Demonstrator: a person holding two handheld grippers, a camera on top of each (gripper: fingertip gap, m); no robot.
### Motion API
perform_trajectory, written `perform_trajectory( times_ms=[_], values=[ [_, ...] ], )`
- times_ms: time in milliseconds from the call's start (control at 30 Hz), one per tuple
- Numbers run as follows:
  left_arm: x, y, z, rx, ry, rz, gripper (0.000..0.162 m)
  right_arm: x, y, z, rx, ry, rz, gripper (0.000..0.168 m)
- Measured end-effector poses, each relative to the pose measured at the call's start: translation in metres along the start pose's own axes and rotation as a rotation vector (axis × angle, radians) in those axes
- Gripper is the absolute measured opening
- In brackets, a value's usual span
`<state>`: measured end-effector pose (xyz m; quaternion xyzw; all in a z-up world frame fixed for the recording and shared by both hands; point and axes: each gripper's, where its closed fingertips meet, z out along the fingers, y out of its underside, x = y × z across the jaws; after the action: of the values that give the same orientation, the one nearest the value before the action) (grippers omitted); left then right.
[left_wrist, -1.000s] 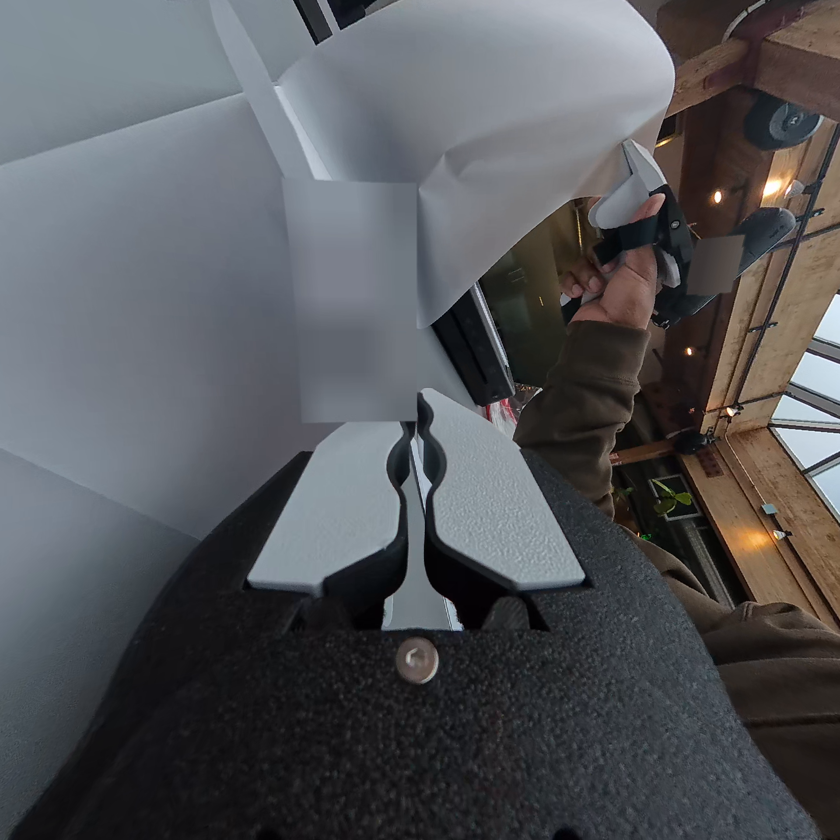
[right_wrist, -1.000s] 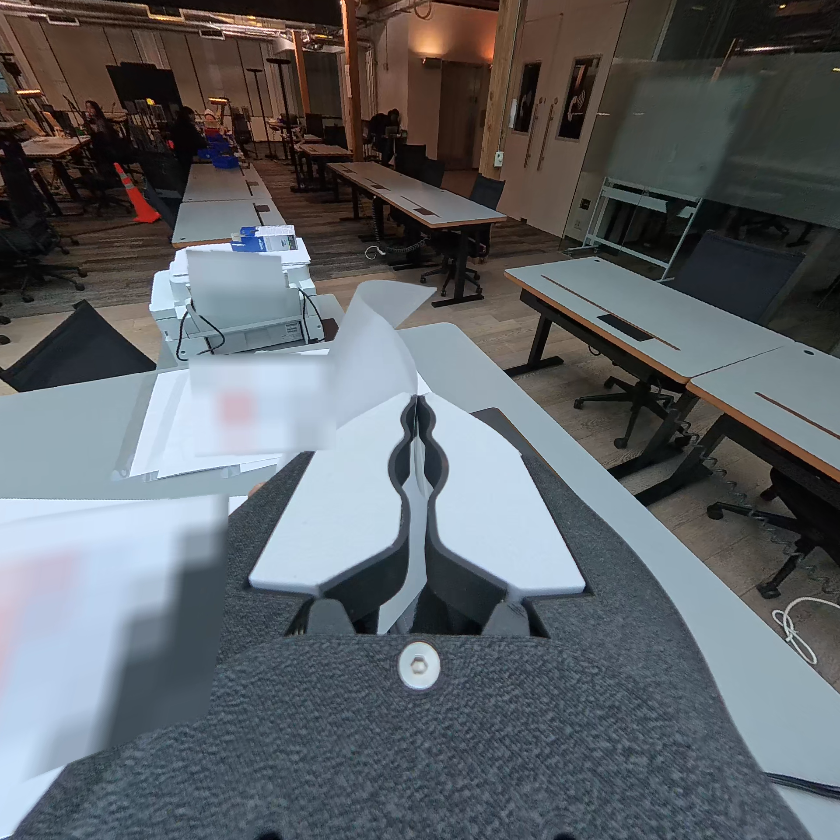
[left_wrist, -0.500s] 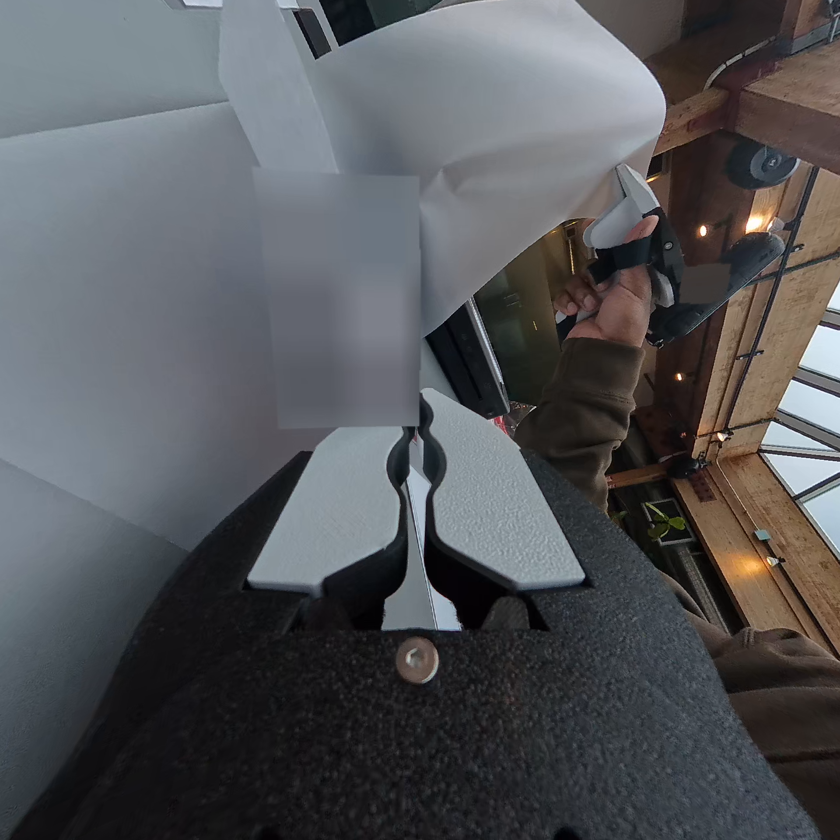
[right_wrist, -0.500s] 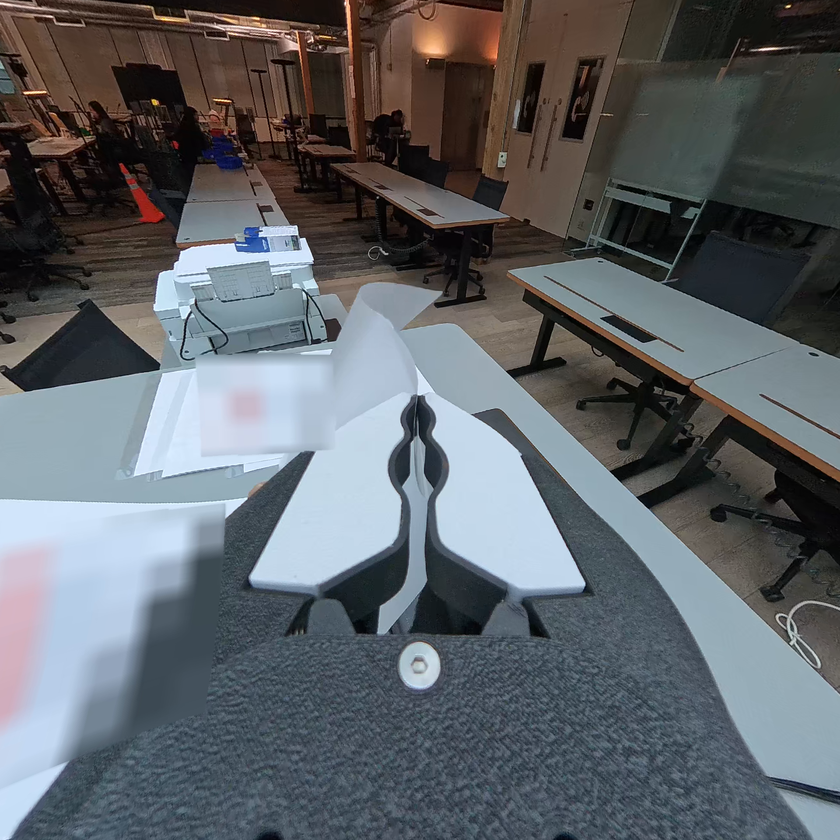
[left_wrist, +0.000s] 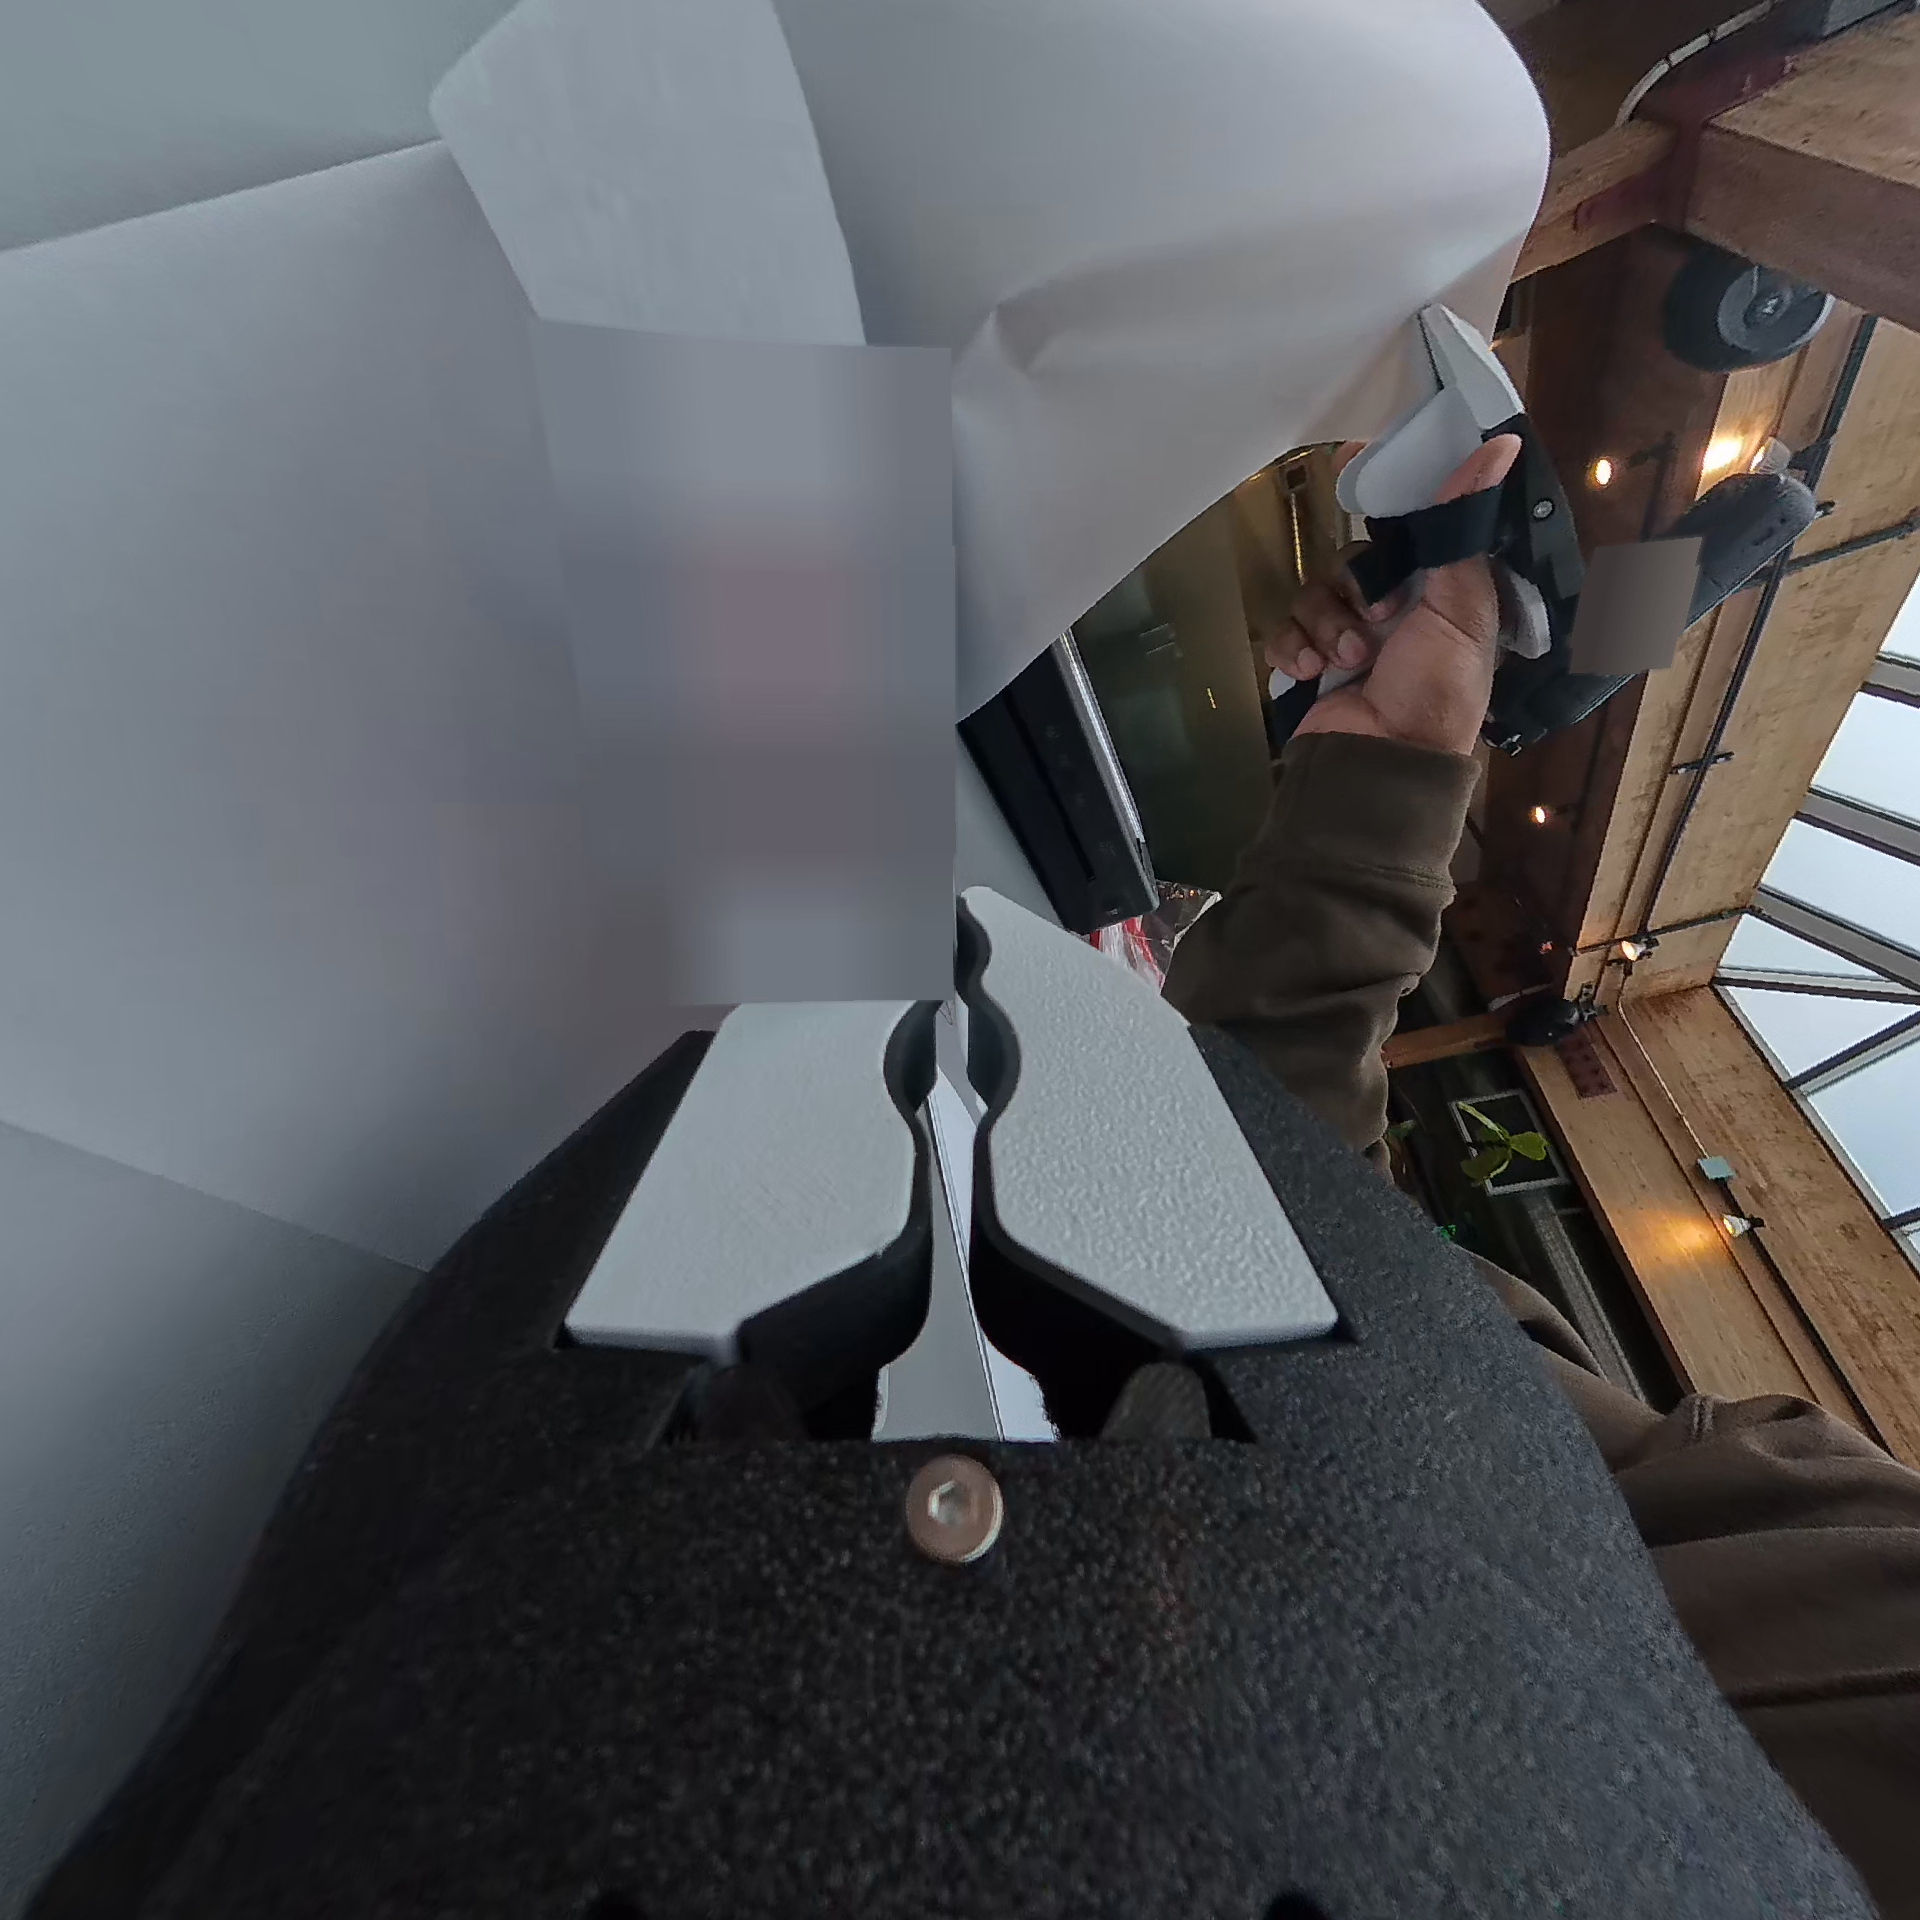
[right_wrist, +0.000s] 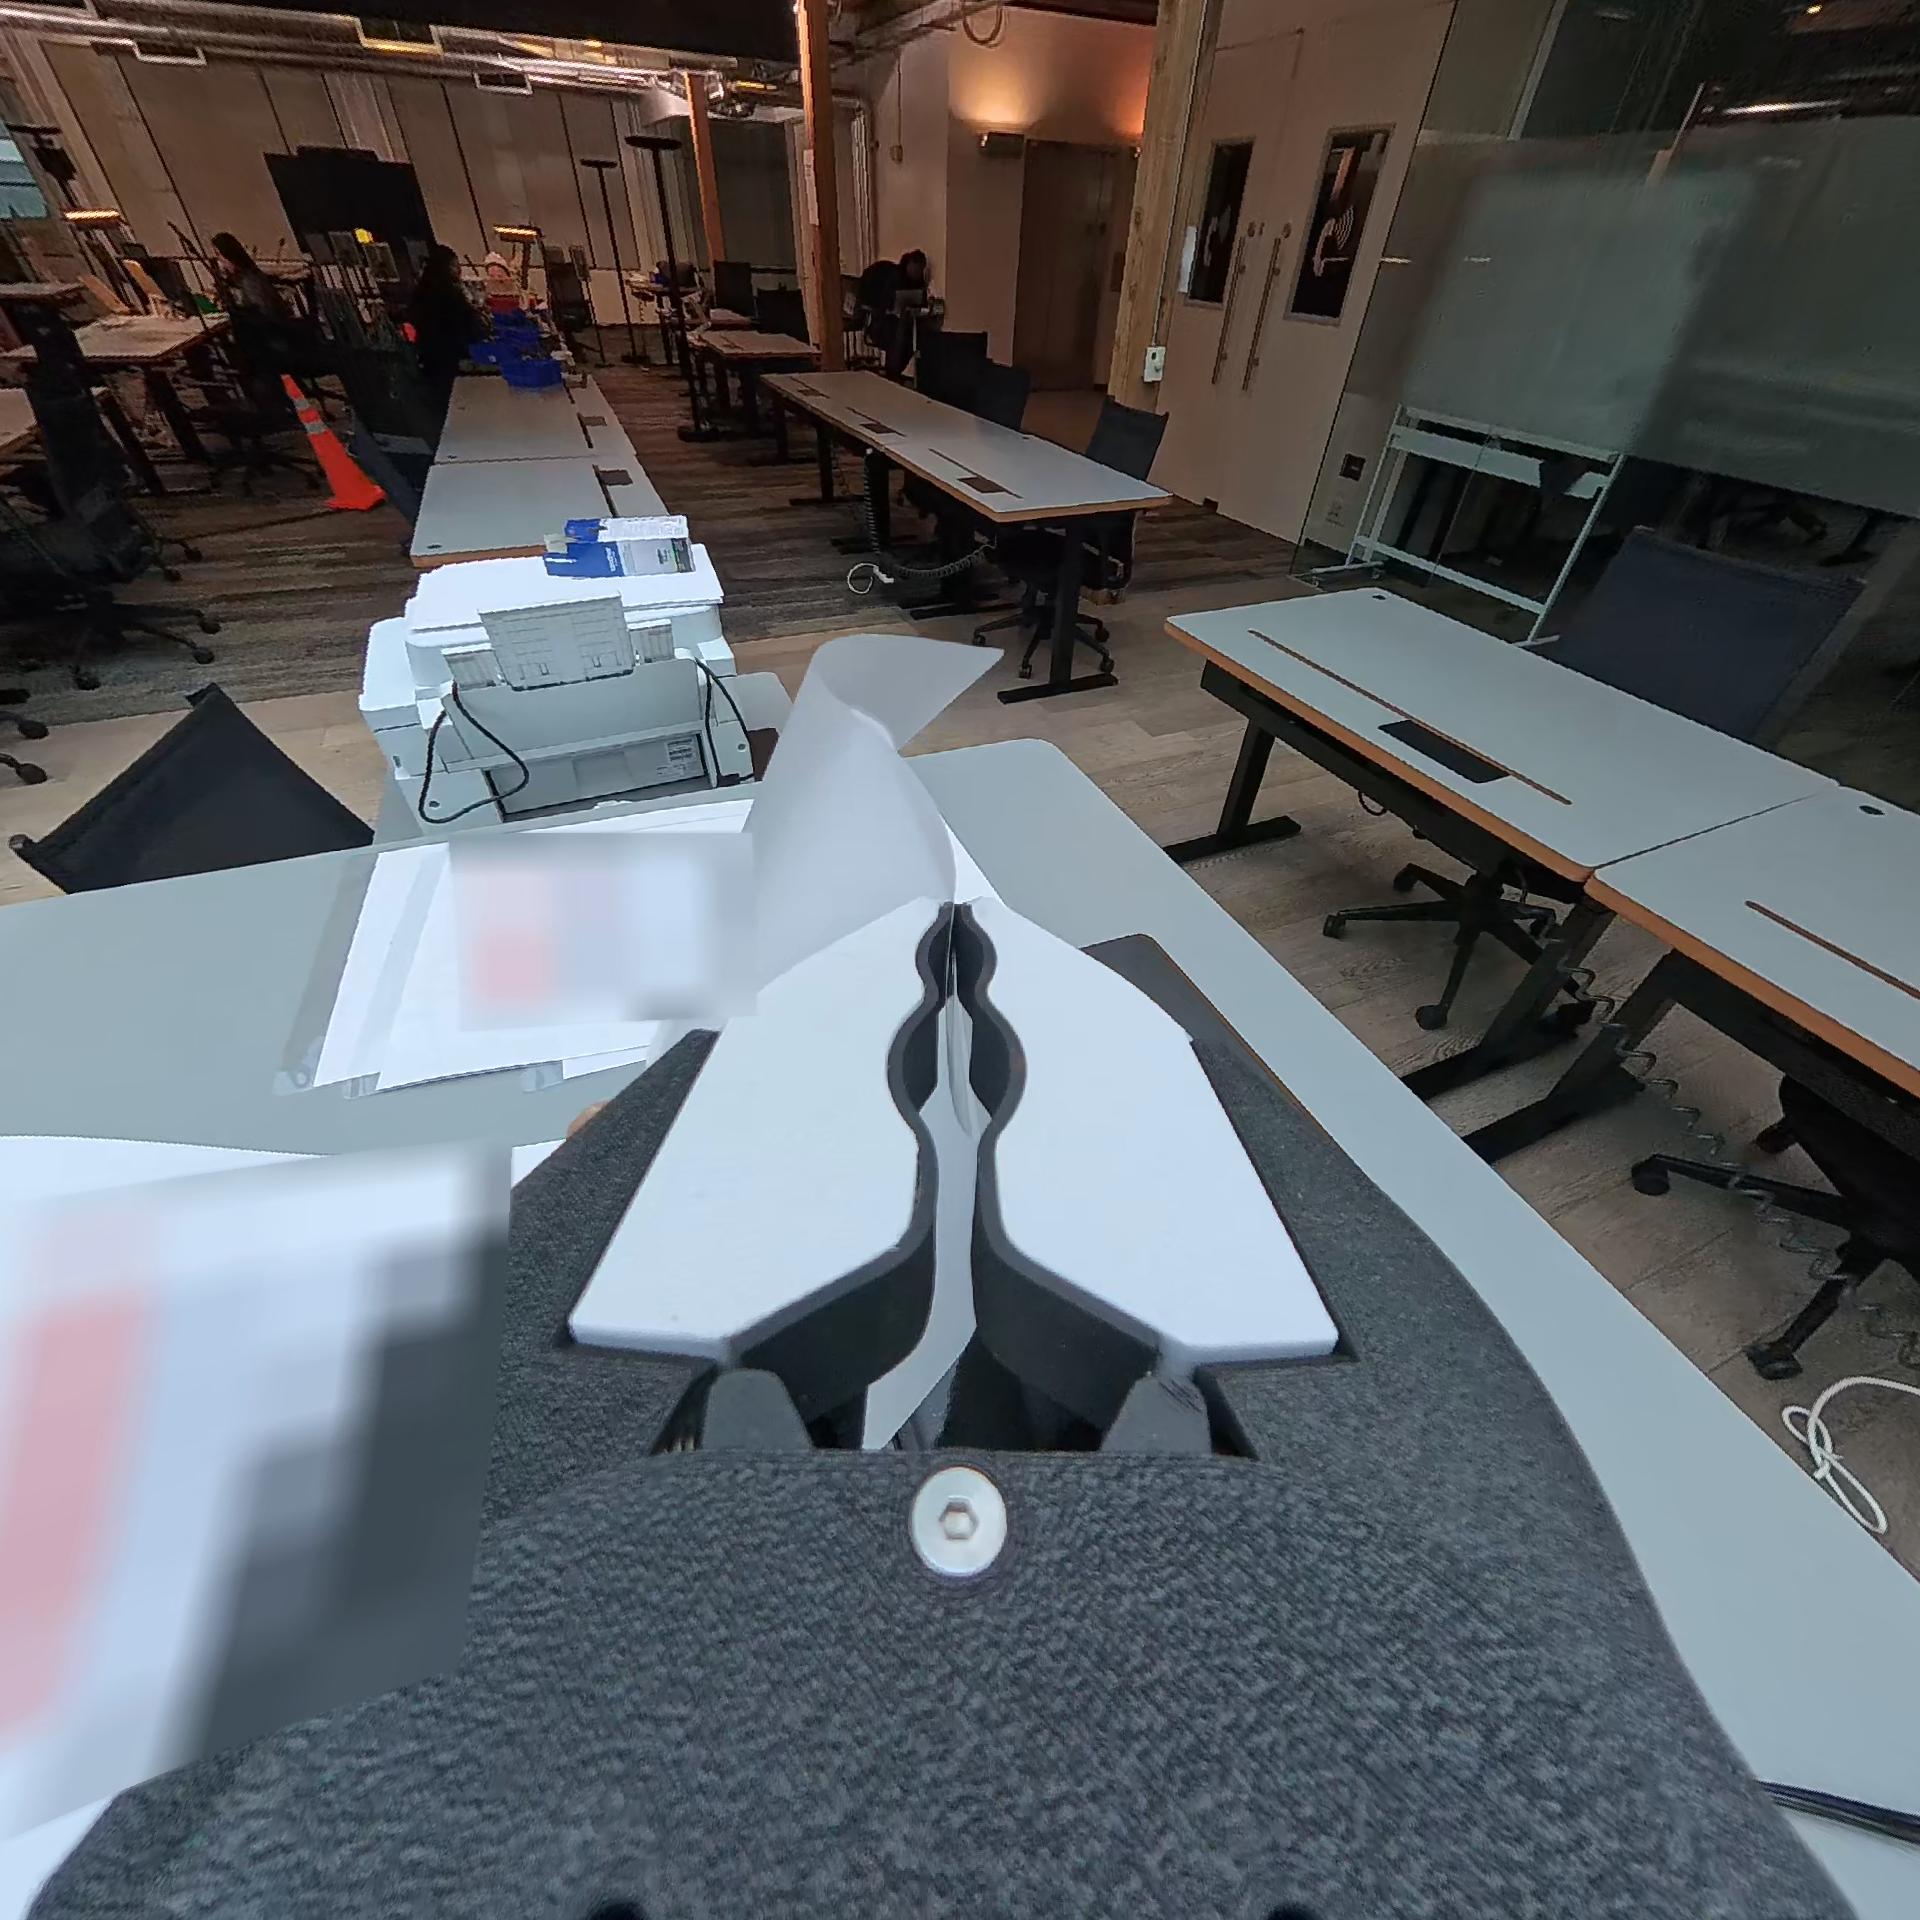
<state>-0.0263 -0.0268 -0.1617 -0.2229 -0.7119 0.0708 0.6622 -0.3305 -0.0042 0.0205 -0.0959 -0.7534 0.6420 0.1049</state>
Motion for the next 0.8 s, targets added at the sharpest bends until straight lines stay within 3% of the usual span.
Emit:
perform_trajectory(
  times_ms=[800],
  values=[
    [0.007,0.000,-0.009,-0.021,0.037,-0.007,0.000,0.001,0.000,0.000,0.004,0.009,-0.001,0.000]
  ],
)
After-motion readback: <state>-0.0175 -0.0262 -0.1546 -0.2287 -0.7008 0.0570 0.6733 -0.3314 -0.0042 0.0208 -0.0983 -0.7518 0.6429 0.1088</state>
